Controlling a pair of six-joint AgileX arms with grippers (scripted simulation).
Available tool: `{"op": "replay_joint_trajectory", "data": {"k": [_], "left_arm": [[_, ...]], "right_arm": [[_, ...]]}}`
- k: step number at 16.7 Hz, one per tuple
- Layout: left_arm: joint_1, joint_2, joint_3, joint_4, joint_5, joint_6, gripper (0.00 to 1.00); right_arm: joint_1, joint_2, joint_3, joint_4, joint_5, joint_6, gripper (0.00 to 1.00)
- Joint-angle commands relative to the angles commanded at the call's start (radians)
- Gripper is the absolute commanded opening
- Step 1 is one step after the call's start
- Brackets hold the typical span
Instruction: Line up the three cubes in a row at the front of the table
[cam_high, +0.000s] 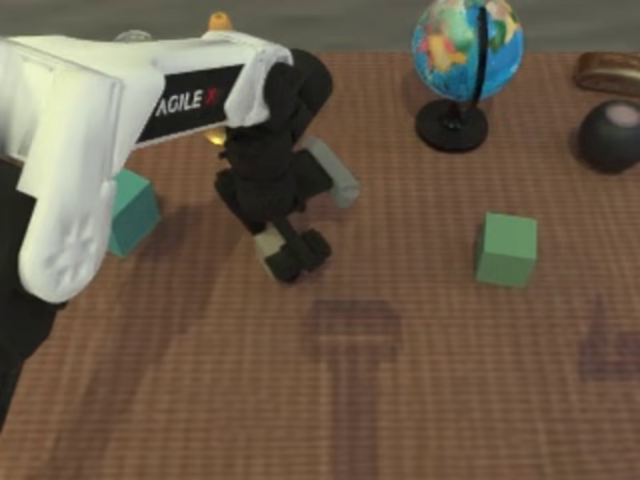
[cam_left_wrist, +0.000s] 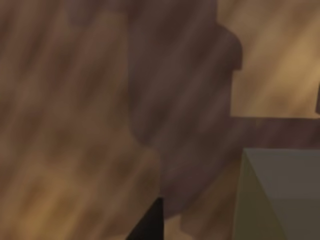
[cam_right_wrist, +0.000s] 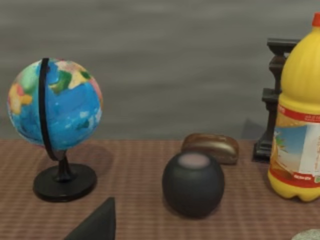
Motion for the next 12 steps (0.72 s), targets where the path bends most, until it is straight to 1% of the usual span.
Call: {"op": "replay_joint_trajectory", "data": {"k": [5, 6, 12], "left_arm": [[0.0, 0.0, 0.0, 0.0, 0.0, 0.0, 0.02], [0.0, 0.0, 0.0, 0.0, 0.0, 0.0, 0.0], [0.0, 0.0, 0.0, 0.0, 0.0, 0.0, 0.0]], "right_arm": [[0.0, 0.0, 0.0, 0.0, 0.0, 0.0, 1.0], [0.0, 0.0, 0.0, 0.0, 0.0, 0.0, 1.0], [0.0, 0.0, 0.0, 0.0, 0.0, 0.0, 1.0]]}}
